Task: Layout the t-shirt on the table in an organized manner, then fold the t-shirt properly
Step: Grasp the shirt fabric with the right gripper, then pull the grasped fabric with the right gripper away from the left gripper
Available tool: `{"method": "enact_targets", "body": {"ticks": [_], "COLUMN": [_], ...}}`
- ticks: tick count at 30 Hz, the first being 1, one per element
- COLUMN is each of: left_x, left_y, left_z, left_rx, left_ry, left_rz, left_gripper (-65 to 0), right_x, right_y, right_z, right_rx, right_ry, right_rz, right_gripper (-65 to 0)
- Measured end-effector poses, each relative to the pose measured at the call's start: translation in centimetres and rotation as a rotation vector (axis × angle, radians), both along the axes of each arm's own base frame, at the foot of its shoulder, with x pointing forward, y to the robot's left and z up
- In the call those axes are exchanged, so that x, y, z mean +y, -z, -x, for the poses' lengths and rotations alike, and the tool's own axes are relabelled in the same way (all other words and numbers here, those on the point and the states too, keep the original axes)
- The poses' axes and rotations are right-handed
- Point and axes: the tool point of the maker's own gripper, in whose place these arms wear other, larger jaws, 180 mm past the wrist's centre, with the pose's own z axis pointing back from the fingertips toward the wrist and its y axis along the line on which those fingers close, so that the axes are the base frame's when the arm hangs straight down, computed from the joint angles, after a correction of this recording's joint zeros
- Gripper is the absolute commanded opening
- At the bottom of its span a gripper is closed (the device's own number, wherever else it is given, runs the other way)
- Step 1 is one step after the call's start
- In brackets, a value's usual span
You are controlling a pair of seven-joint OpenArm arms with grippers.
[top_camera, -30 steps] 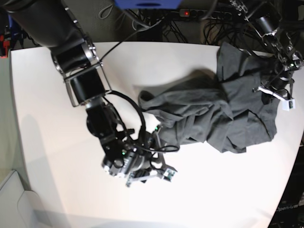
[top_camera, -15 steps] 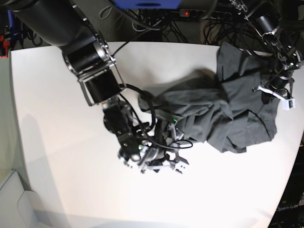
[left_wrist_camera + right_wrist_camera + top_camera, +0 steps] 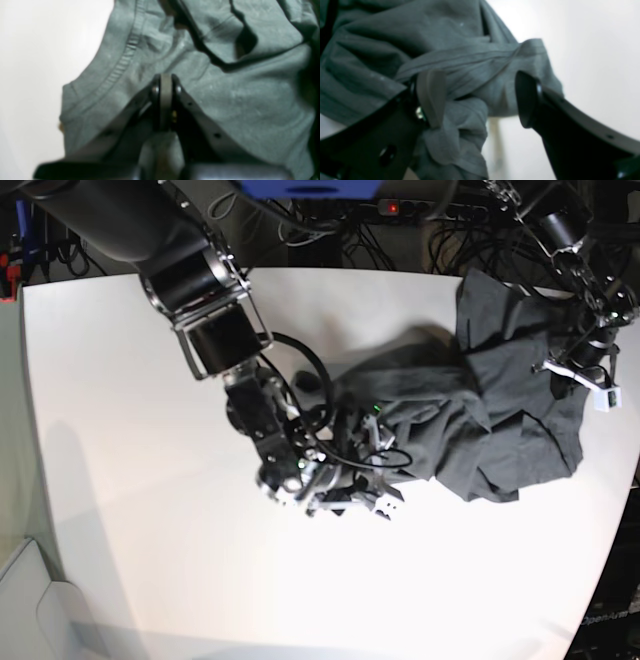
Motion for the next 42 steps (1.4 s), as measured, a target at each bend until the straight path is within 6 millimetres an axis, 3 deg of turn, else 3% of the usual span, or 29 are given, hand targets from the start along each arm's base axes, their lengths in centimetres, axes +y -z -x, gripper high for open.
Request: {"method": "enact_targets", "body": {"ticks": [10, 12, 15, 19, 21, 27, 31, 34, 36, 42], "left_x": [0.0, 0.0, 0.0, 0.0, 0.0, 0.0, 0.0, 0.0, 0.1, 0.2], "left_y": [0.0, 0.0, 0.0, 0.0, 0.0, 0.1, 0.1, 0.1, 0.1, 0.0], "left_z": [0.0, 0.0, 0.0, 0.0, 0.1, 0.2, 0.3, 0.3, 0.4, 0.3], "left_rx": [-0.001, 0.000, 0.000, 0.000, 0.001, 0.001, -0.002, -0.002, 0.000, -0.003], "left_ry": [0.000, 0.000, 0.000, 0.000, 0.000, -0.002, -0.004, -0.004, 0.000, 0.000], "left_rz": [0.000, 0.000, 0.000, 0.000, 0.000, 0.001, 0.005, 0.005, 0.003, -0.003], "left_gripper": [-64.6, -64.6, -64.6, -64.6, -64.6, -64.6, -64.6, -64.6, -64.6, -64.6], "right_x": [1.0, 1.1, 1.4, 0.9, 1.1, 0.3, -2.0, -4.4, -7.5, -17.1], "right_y": [0.4, 0.5, 0.5, 3.7, 3.9, 2.6, -0.9, -2.4, -2.2, 0.3], "right_z": [0.8, 1.0, 0.9, 1.9, 1.7, 0.6, -2.0, -2.9, -2.6, 0.9], "right_rx": [-0.006, -0.006, -0.005, 0.077, 0.079, 0.062, -0.011, -0.039, -0.045, -0.040], "right_ry": [-0.002, -0.003, -0.001, 0.015, 0.025, 0.069, 0.149, 0.197, 0.250, 0.374], "right_rz": [-0.071, -0.084, -0.110, -0.096, -0.126, -0.143, -0.151, -0.127, -0.089, 0.064], "right_gripper": [-22.1, -26.5, -40.1, -57.9, -63.5, -65.0, -65.0, -65.0, -65.0, -65.0]}}
